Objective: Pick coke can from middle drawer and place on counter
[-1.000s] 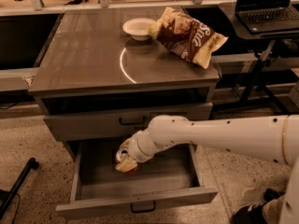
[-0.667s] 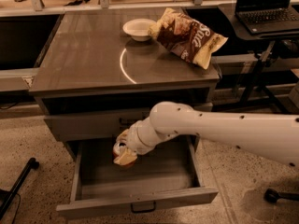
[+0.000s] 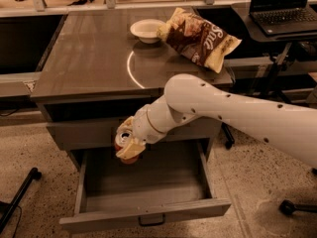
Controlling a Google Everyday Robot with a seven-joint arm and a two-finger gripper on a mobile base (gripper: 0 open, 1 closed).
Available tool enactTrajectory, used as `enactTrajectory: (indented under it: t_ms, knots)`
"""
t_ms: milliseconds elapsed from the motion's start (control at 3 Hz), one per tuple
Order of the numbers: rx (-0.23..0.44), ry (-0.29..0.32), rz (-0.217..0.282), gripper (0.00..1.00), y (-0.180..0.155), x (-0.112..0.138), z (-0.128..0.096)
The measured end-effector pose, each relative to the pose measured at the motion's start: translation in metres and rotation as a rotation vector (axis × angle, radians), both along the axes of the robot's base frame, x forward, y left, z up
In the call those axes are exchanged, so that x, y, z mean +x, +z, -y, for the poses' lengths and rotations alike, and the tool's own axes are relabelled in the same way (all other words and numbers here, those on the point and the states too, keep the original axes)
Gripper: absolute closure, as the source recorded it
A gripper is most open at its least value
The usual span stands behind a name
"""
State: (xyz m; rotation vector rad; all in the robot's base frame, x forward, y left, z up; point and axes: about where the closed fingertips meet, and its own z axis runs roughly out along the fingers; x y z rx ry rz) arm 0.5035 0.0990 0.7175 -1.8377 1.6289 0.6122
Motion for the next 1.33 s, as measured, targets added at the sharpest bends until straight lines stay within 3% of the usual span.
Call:
enactTrajectory:
  t_ms: [333,667,1000,1333]
  knots:
    - [0.002,0.004,-0.003,1.0,0.003,0.0,0.0]
    - [0.015,0.037,-0.026,1.0,0.027,-0.001,-0.003]
    - [-0.031,0.079,-0.018,1.0,0.107,-0.003,-0.014]
    - [-0.054,0.072,-0.02,1.0,0.152,0.0,-0.018]
